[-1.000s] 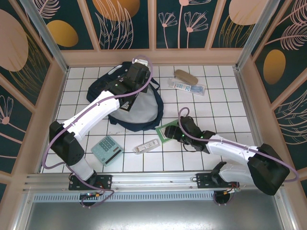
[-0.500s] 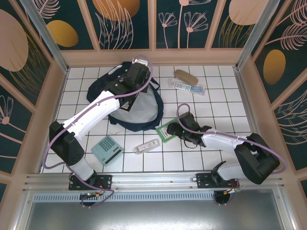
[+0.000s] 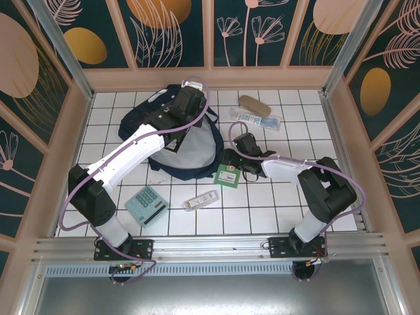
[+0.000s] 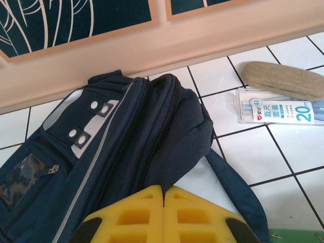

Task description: Pack books, pencil case, and school supplies into a backpack

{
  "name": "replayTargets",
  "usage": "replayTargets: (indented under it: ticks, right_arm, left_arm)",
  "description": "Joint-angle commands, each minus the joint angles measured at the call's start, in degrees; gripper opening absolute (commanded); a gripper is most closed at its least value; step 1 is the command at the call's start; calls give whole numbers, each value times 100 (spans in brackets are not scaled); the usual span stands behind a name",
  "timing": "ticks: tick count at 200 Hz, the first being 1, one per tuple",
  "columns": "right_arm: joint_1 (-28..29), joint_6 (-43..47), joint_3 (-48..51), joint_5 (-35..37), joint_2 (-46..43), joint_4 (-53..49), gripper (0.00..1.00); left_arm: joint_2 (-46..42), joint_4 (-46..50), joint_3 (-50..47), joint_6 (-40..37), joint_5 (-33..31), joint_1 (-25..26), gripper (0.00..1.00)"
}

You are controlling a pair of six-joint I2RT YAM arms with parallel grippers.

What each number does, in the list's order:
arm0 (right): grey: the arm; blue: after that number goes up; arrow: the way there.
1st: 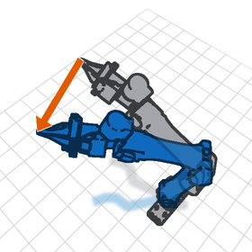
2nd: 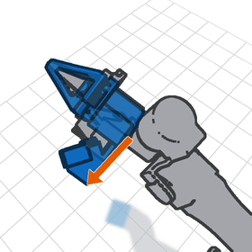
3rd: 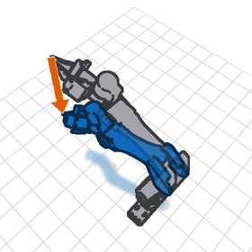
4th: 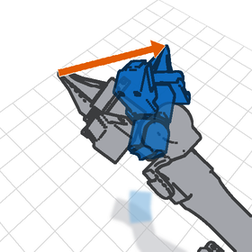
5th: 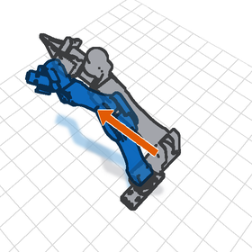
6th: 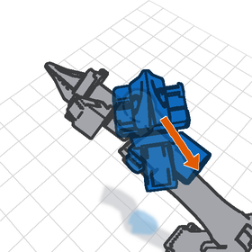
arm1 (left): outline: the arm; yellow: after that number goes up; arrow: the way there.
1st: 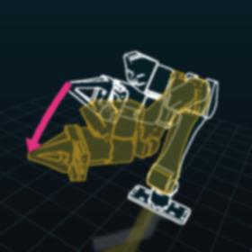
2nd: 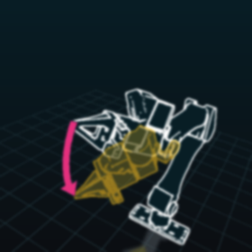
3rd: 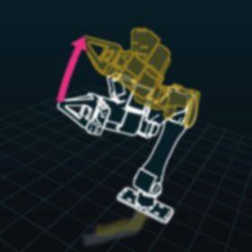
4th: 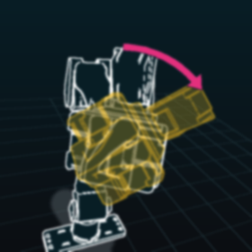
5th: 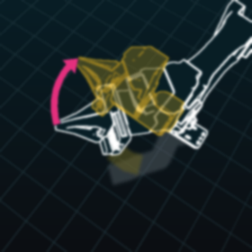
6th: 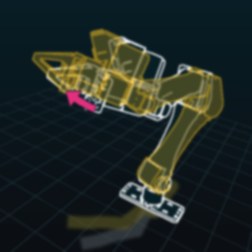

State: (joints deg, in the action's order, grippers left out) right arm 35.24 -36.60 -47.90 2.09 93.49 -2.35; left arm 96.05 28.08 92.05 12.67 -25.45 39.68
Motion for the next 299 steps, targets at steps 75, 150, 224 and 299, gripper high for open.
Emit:
replayTargets:
  ticks: [75,150,224,299]
  right_arm:
    - [1199,-155,90,1161,-344,-1097,98]
    - [1835,-331,-329,1770,368,-1411,99]
    - [1890,-548,-383,2534,620,-2030,99]
    - [1316,-436,774,2508,-825,-2116,99]
  left_arm:
    - [-121,-601,68,59,75,22,0]
    - [-166,-601,50,60,87,21,0]
    - [-174,-601,42,36,87,21,0]
    - [-123,-600,67,60,136,17,0]
